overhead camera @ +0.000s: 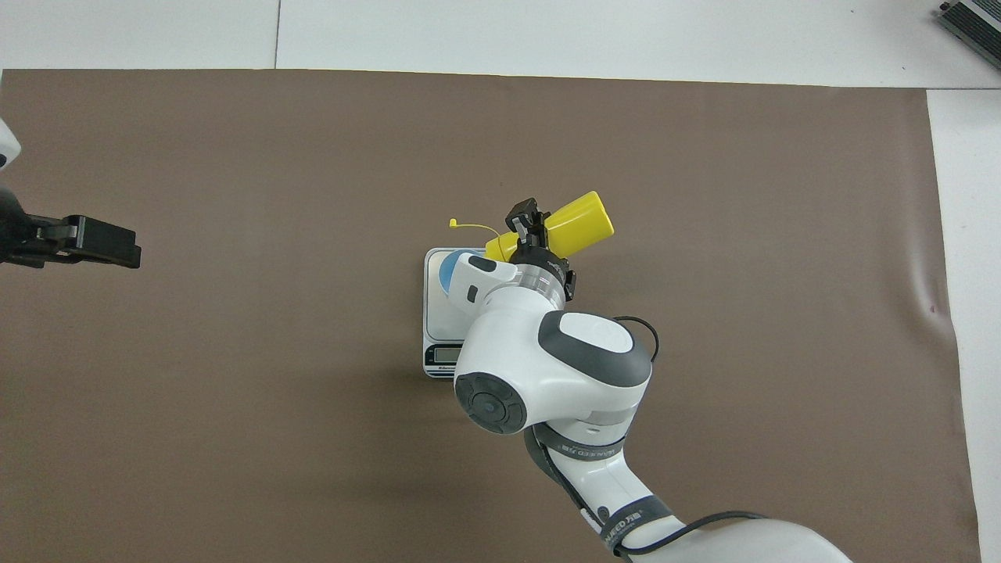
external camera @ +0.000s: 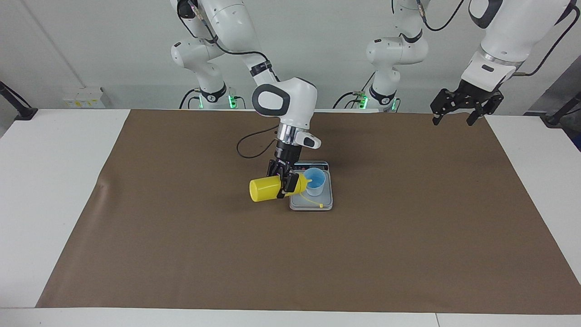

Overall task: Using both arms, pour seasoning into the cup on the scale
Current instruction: 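Tip the bottle nozzle down over the blue cup with the right gripper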

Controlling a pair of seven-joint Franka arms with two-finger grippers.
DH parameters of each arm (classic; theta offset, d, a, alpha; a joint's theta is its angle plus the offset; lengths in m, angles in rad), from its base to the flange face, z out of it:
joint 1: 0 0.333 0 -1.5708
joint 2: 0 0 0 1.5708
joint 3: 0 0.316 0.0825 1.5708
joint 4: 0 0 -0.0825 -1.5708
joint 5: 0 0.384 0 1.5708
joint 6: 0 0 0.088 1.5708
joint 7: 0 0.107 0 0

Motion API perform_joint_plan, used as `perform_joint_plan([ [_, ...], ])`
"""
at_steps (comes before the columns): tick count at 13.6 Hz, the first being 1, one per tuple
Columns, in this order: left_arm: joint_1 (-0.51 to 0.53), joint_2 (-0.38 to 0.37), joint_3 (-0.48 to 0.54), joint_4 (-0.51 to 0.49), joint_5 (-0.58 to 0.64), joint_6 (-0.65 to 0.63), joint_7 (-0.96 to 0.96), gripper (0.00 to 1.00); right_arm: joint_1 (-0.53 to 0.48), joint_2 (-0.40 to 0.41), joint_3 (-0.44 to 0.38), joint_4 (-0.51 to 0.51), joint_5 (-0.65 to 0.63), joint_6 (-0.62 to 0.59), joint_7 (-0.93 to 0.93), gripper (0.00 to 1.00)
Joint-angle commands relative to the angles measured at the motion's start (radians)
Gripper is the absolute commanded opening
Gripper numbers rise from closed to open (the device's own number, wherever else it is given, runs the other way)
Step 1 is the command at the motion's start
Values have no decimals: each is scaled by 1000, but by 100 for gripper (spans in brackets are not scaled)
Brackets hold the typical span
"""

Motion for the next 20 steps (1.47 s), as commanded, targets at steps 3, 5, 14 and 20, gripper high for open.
perform_joint_plan([
  [3, 10, -23, -8, -25, -11, 22, -1, 100, 1, 9, 1, 18, -43, -8, 26, 0],
  [5, 10, -23, -8, -25, -11, 22, -1, 100, 1, 8, 3, 18, -41, -8, 26, 0],
  [14, 10, -21, -8, -22, -11, 19, 1, 100, -22, -18, 3, 11, -21, 49, 26, 0],
  [20, 7, -21, -8, -22, -9, 16, 1, 100, -62, -57, 3, -8, 84, 98, 38, 0],
])
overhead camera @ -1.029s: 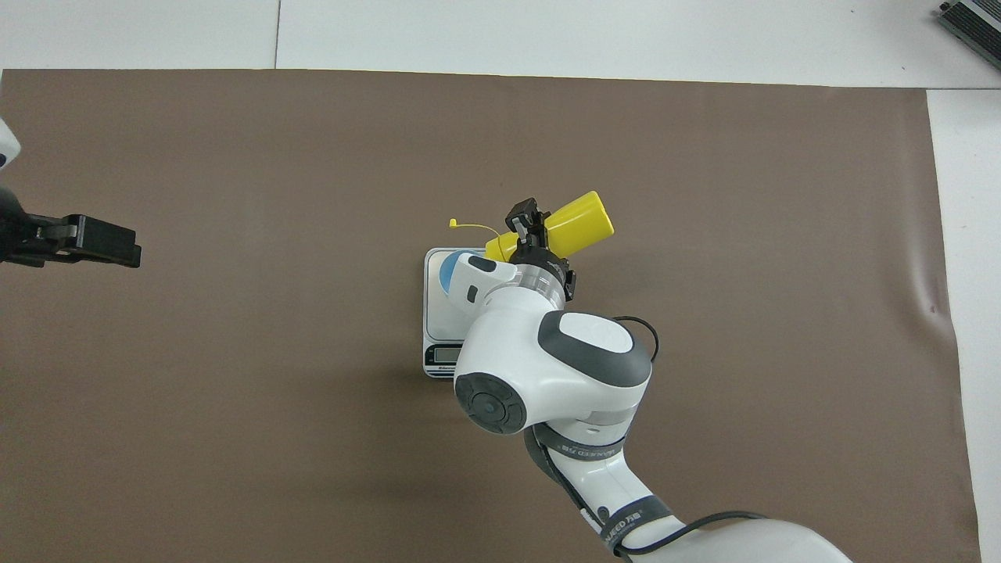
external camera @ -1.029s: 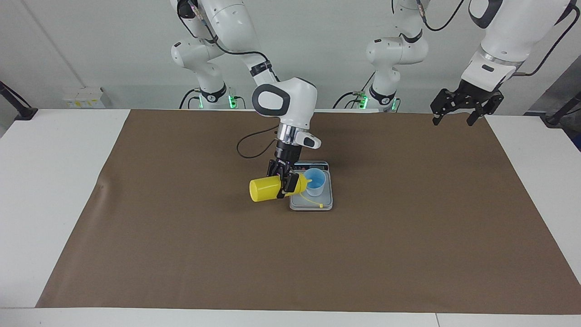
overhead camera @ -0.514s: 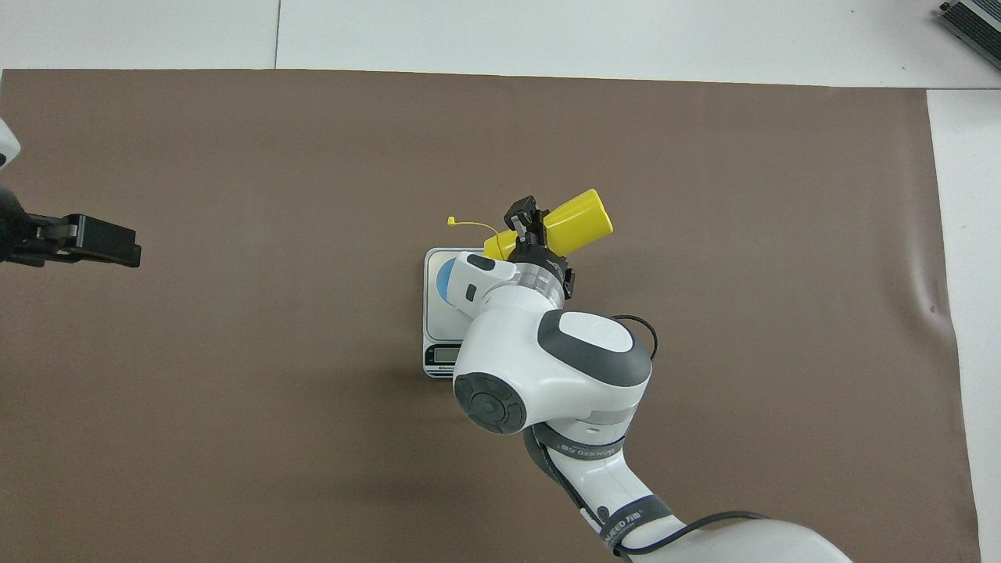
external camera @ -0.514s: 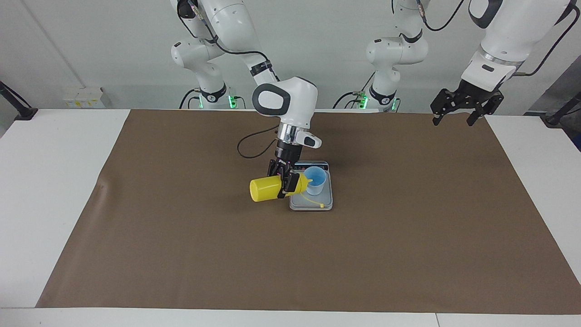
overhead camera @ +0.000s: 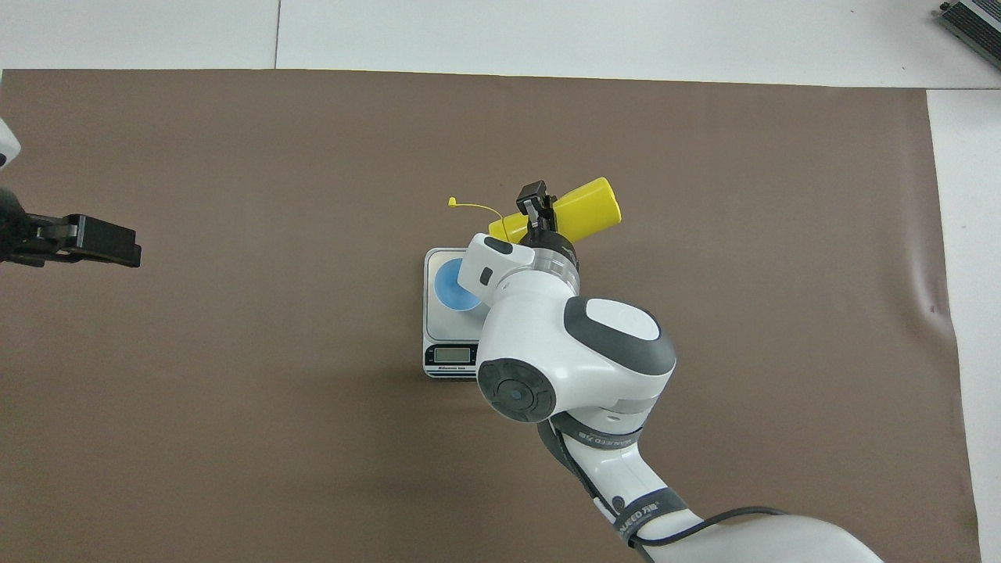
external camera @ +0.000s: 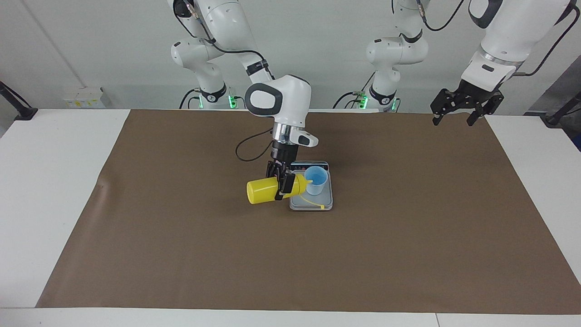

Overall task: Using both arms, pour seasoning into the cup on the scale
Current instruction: 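Tip the bottle nozzle down over the blue cup with the right gripper, then turn the bottle upright and carry it back with the right gripper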

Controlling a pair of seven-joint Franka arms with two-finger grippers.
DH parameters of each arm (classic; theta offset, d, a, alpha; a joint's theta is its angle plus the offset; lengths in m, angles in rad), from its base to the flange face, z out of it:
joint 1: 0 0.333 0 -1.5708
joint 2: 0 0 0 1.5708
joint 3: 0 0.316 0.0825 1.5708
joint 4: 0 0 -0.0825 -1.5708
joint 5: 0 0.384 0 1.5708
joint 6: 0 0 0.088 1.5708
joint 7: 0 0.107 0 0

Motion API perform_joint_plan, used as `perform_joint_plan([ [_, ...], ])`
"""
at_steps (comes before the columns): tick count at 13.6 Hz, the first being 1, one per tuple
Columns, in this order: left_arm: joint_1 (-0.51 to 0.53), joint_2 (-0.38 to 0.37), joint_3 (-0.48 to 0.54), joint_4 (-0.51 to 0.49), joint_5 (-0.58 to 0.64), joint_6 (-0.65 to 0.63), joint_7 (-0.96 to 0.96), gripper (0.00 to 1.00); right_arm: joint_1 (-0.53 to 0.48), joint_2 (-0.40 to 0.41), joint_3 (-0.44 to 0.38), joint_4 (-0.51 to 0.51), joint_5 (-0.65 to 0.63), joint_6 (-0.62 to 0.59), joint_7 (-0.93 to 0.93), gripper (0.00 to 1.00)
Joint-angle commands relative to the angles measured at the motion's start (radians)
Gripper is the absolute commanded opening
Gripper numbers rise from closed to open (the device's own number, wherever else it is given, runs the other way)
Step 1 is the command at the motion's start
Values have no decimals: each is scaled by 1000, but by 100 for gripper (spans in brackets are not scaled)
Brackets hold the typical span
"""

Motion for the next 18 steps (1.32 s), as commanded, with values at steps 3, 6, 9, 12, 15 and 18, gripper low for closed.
perform_joint_plan([
  [3, 6, -21, -7, -21, -8, 8, 26, 100, -61, -80, 7, -55, 138, 67, 28, 0],
  [6, 9, -21, -7, -22, 4, 6, 59, 100, -112, -93, 7, -70, 269, 110, 28, 0],
  [9, 6, -24, -7, -28, 11, 5, 59, 100, -153, -105, 7, -70, 446, 117, 28, 0],
  [12, 7, -29, -7, -31, 9, 9, 50, 100, -196, -119, 7, -70, 666, 132, 15, 0],
  [15, 13, -29, -7, -31, 9, 11, 51, 100, -233, -120, 7, -72, 886, 150, -42, 0],
  [18, 15, -29, -5, -31, 9, 15, 50, 100, -276, -131, 7, -75, 1102, 147, -192, 0],
])
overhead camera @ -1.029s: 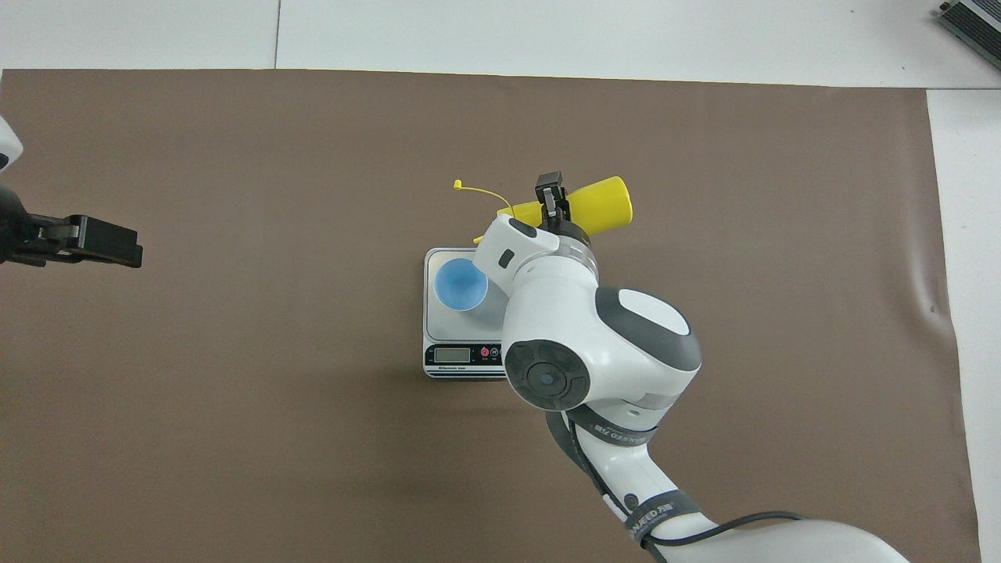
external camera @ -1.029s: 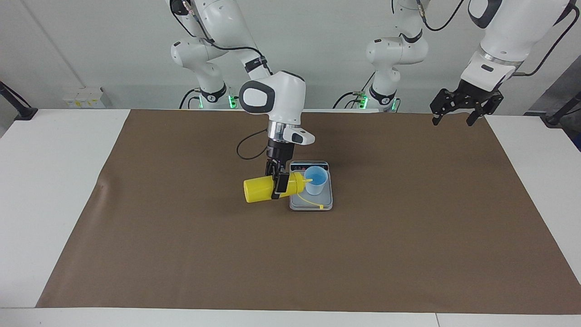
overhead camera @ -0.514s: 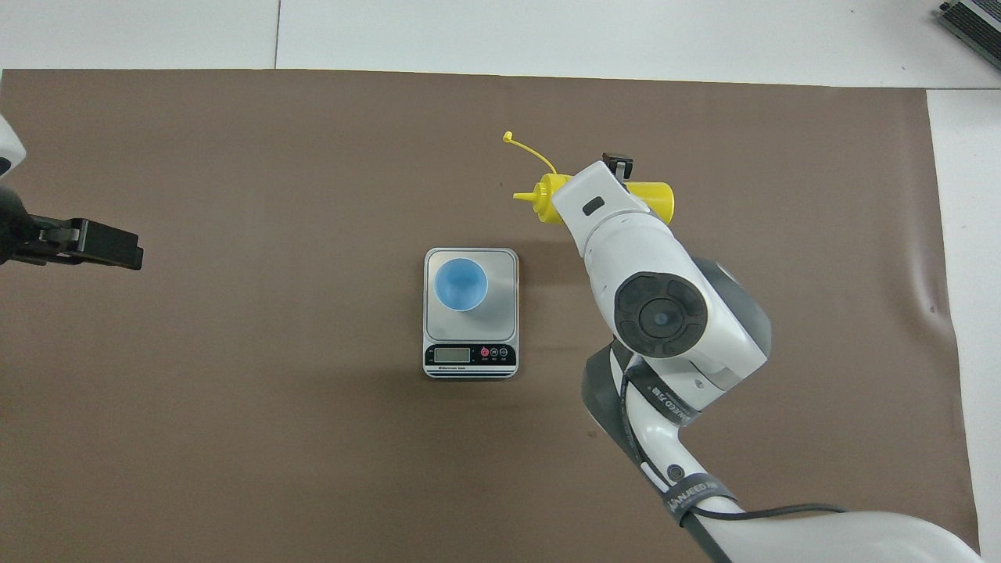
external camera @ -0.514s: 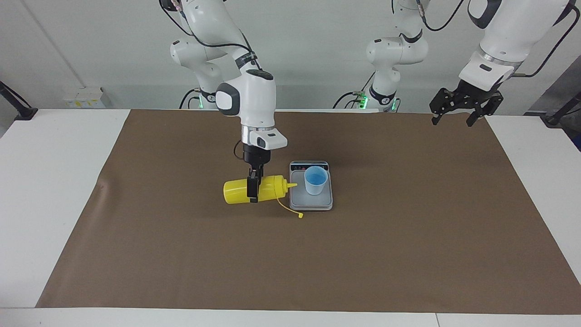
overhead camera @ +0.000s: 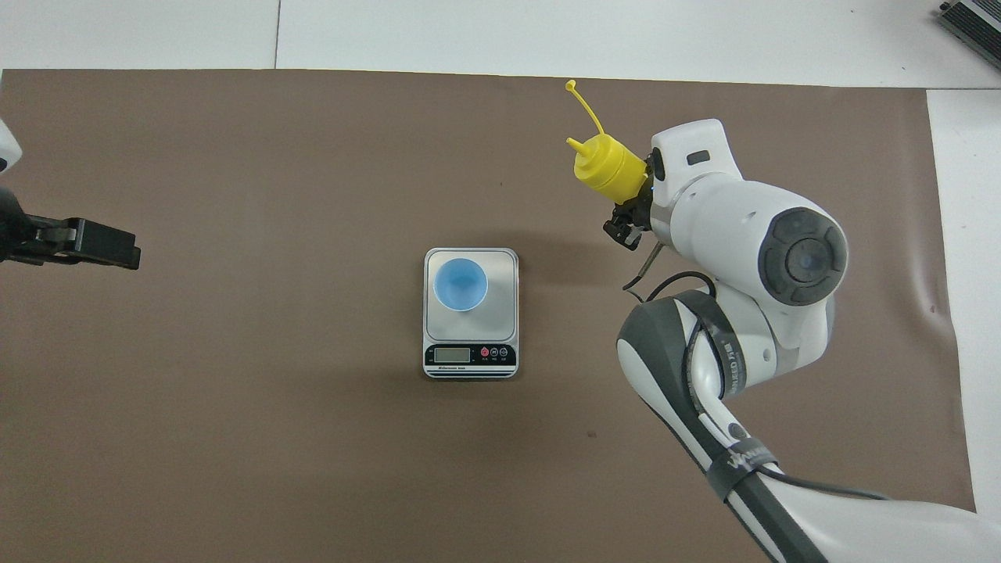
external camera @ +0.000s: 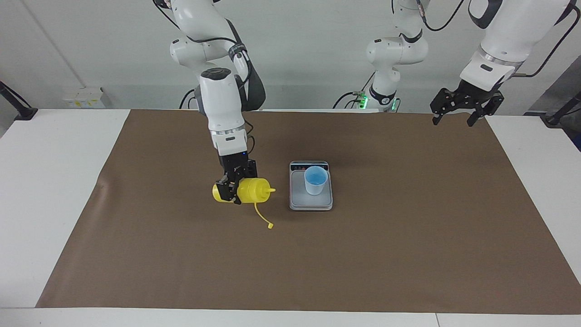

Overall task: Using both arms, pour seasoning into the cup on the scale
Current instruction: 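Turn the bottle upright and carry it back with the right gripper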

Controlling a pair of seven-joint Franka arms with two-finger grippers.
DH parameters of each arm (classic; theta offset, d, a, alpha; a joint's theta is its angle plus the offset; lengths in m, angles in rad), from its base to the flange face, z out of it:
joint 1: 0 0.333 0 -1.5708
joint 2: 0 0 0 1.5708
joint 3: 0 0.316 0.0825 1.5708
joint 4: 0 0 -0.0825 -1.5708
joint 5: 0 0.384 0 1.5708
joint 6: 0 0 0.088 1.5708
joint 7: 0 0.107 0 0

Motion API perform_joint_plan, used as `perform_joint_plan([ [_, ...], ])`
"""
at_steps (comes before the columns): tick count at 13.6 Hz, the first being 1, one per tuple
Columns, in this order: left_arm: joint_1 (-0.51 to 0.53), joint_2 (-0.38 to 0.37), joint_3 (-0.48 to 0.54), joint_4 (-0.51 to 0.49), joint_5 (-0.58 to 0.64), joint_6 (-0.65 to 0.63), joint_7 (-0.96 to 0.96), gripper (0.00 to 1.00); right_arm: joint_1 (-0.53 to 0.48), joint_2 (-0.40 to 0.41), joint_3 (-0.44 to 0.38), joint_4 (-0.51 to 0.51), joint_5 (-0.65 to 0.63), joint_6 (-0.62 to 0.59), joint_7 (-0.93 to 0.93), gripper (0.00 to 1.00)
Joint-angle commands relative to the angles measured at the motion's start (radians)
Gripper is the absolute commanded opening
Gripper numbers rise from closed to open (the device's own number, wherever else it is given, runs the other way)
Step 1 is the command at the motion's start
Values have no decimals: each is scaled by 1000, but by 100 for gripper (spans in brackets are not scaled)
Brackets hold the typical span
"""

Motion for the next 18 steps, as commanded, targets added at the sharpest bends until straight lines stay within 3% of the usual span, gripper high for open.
perform_joint_plan([
  [1, 14, -29, -5, -30, 8, 16, 7, 100, -48, -45, 9, -42, 195, 22, -147, 0],
  [4, 11, -29, -5, -32, 8, 17, 7, 100, -97, -77, 9, -85, 446, 15, -365, 0],
  [8, 11, -29, -6, -32, 8, 19, 5, 100, -183, -115, 8, -137, 852, -36, -796, 0],
  [14, 11, -29, -6, -35, 8, 22, 5, 100, -369, -158, 8, -152, 940, -307, -930, 0],
  [18, 11, -30, -6, -38, 7, 22, 5, 100, -439, -166, 8, -175, 1090, -384, -1097, 0],
])
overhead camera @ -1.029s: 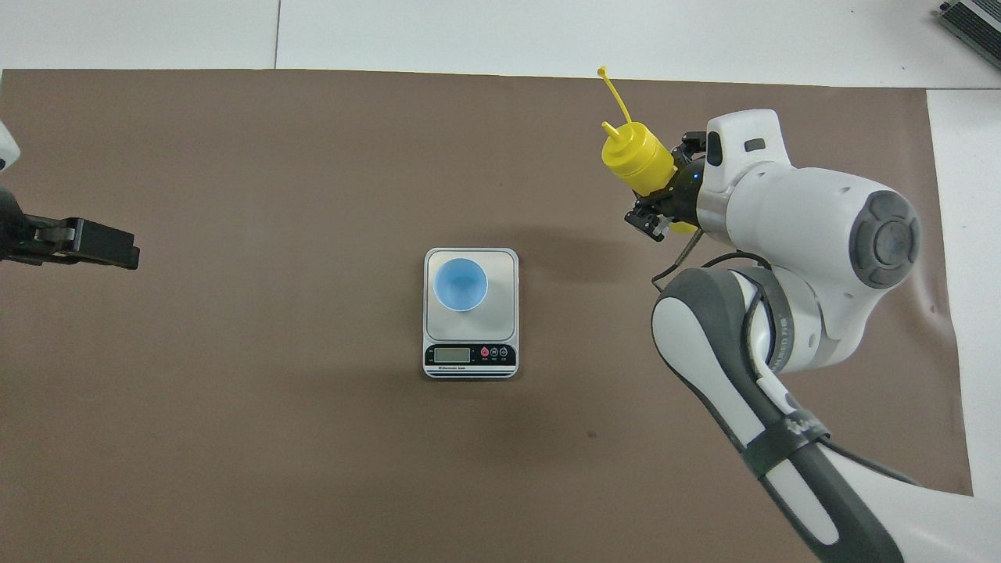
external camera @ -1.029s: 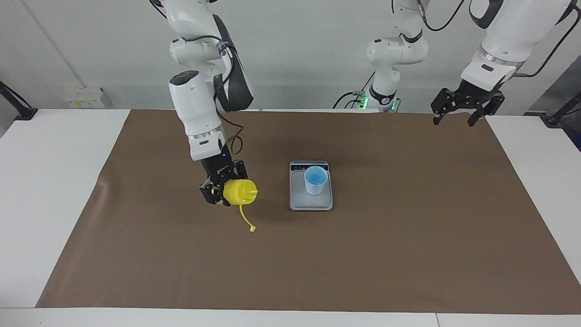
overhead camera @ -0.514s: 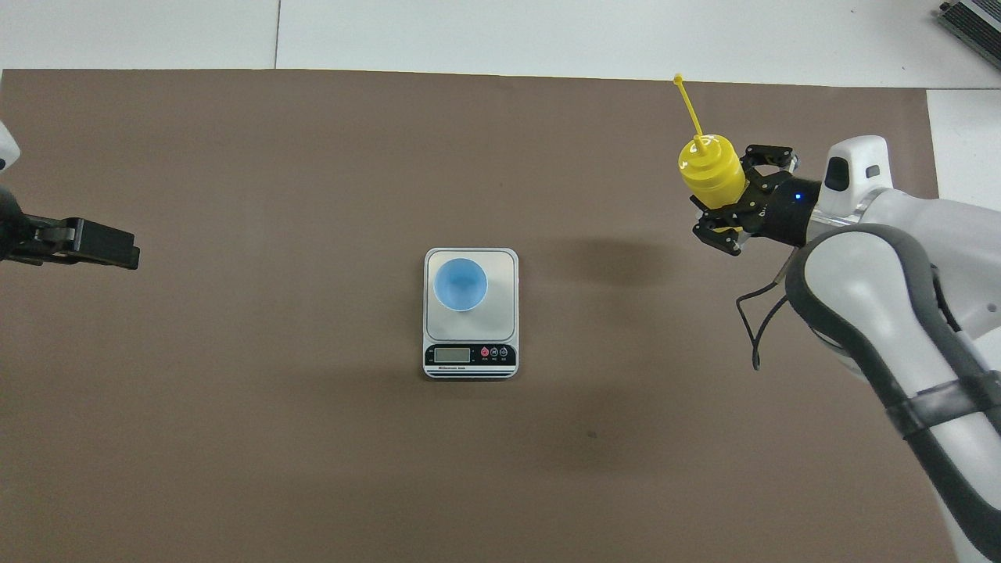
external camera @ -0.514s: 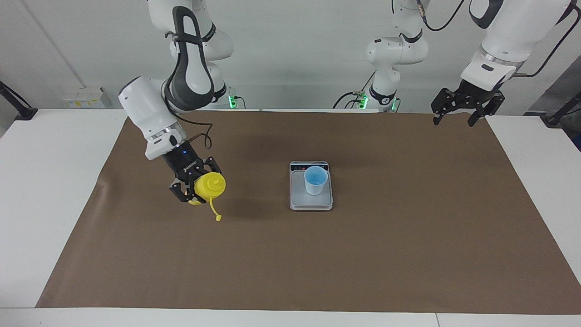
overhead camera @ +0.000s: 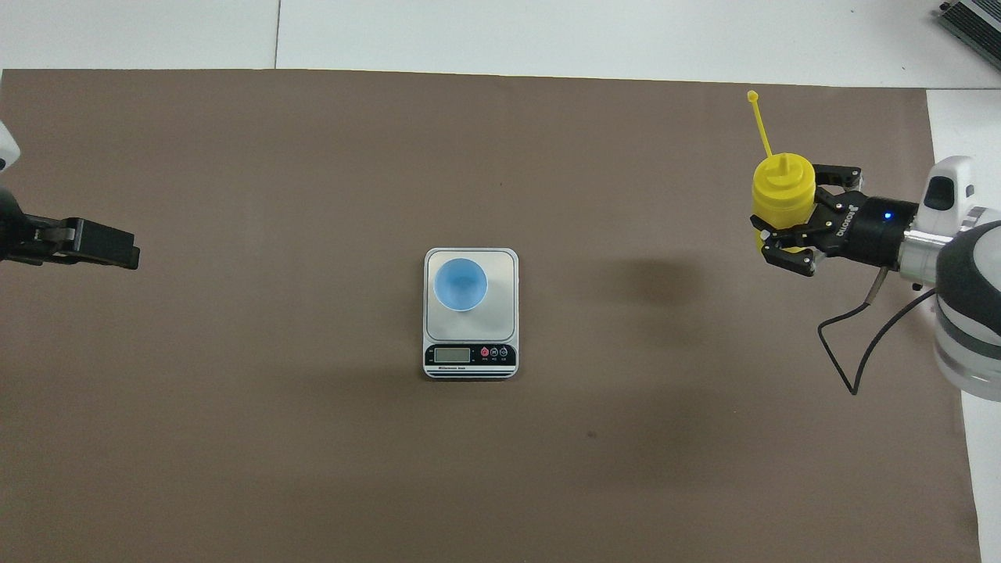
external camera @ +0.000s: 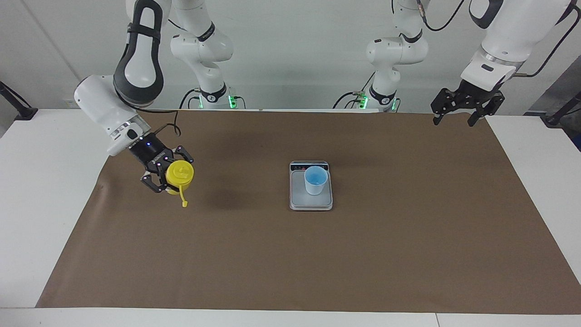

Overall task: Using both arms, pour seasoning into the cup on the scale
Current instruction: 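Lower the yellow bottle onto the table with the right gripper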

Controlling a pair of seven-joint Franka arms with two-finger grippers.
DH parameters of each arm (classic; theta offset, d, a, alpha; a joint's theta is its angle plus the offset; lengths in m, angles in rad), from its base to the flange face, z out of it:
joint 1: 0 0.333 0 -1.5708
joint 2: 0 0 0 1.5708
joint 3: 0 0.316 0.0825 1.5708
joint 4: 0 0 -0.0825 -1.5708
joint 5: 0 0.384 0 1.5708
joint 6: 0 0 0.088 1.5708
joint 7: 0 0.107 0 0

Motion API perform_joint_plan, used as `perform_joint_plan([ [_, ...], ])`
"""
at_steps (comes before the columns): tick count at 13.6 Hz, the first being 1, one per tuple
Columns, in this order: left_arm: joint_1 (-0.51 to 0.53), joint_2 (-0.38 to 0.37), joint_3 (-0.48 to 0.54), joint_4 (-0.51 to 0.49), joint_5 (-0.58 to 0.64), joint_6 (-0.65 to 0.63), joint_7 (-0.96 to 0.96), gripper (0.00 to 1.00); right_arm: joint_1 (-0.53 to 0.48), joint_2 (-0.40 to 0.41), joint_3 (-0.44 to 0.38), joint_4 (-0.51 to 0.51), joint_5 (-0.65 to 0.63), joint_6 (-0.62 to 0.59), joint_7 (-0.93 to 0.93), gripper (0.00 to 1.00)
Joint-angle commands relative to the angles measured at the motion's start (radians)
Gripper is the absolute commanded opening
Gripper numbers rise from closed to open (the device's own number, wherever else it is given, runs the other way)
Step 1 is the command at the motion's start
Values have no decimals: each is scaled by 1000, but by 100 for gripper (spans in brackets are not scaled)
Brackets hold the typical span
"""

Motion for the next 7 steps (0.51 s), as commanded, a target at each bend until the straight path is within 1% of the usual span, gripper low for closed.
perform_joint_plan([
  [1, 10, -32, -7, -41, 8, 21, 5, 100, -41, -31, 13, -44, 117, -41, -129, 0],
  [4, 9, -35, -7, -42, 8, 21, 5, 100, -67, -28, 13, -96, 235, -71, -279, 0],
  [5, 9, -35, -7, -44, 8, 21, 7, 100, -70, -29, 13, -111, 257, -76, -315, 0],
  [7, 9, -35, -7, -44, 8, 21, 7, 100, -92, -29, 12, -144, 263, -94, -321, 0],
])
